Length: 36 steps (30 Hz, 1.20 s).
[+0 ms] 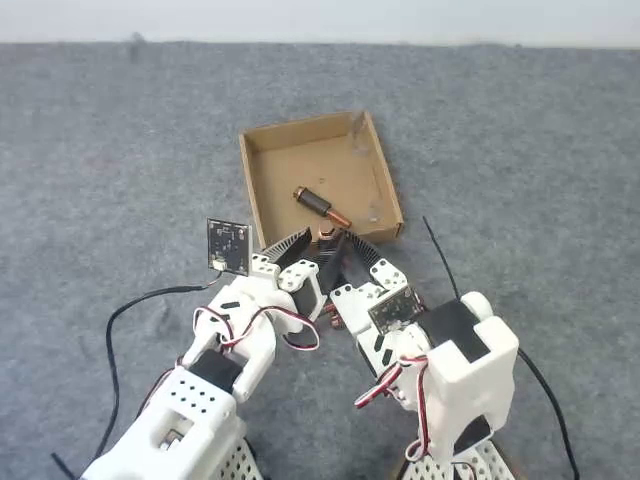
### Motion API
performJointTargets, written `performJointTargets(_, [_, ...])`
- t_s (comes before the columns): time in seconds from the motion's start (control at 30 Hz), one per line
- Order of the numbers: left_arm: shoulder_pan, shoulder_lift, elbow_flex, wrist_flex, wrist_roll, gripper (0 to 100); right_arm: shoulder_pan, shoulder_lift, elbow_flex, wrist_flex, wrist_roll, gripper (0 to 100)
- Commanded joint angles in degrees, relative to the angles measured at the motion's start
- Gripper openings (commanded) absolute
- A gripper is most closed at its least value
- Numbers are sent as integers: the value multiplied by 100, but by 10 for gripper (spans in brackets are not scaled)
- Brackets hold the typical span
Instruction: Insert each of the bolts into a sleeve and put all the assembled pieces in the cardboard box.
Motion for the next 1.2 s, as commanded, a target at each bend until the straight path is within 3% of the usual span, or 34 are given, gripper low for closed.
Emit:
performJointTargets(0.0, [18,-18,-180,18,62,171,84,-163,-185,-84,123,6])
performJointTargets(0.1, [9,-255,-198,70,62,170,84,-163,-273,136,123,6])
performJointTargets(0.37, [-53,-1705,-198,1468,35,170,145,-163,-308,215,123,6])
performJointTargets(0.7, [-1108,-3244,136,2629,35,168,145,-163,-299,215,123,6])
performJointTargets(0.93, [-1943,-4193,295,3560,35,5,145,-163,-281,215,123,6])
performJointTargets(1.07, [-2330,-4475,268,4264,0,19,145,-163,-273,215,123,6])
performJointTargets(1.17, [-2602,-4440,268,4598,-484,19,224,-171,-273,215,123,6])
